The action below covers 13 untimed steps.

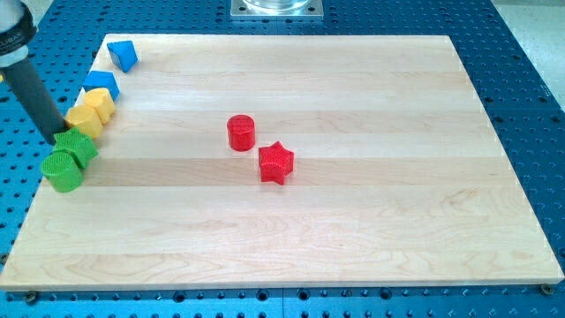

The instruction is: Adjust the yellow blocks and the green blocks in a line

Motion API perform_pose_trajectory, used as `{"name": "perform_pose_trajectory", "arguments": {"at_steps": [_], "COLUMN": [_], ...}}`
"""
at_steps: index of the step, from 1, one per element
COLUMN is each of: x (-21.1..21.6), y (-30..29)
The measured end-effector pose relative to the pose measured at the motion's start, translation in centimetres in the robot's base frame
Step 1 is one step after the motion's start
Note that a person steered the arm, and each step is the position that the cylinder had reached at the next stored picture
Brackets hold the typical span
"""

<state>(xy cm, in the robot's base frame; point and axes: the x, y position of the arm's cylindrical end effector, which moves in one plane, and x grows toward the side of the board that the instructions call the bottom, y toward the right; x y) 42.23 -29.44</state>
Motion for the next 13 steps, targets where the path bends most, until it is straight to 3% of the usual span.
{"name": "perform_pose_trajectory", "arguments": {"at_steps": [8,9,11,13], "x": [2.2,3.1,9.5,10.7], "y": [-0.6,-1.1,-0.1,1.2]}}
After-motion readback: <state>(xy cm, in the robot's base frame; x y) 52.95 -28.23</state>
